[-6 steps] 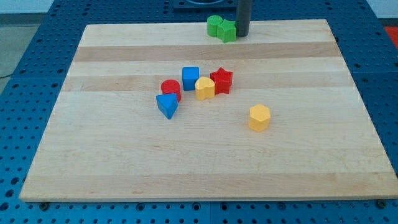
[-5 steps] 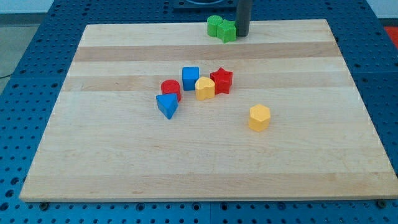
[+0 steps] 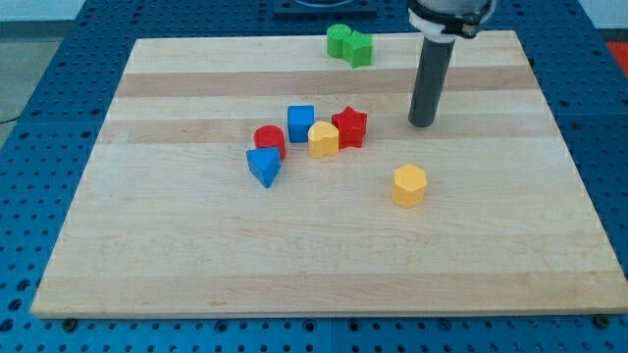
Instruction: Slide the red star slightly left
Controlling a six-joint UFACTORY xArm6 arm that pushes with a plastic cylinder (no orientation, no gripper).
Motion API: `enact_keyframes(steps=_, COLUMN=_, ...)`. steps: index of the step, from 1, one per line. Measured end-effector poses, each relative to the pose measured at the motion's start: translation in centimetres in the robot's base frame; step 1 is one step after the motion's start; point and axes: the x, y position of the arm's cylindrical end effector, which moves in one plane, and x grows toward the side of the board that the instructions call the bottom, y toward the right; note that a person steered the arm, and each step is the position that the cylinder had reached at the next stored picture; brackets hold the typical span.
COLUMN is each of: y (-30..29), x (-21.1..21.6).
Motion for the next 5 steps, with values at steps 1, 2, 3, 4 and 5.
enact_keyframes(steps=1, y=-0.2, x=1.2)
enact_keyframes(steps=2, y=-1.4, x=1.9)
enact_keyframes(steps=3, y=-4.5, x=1.9)
enact_keyframes(steps=4, y=-6.1, x=1.9)
enact_keyframes(steps=5, y=-6.2, x=2.3)
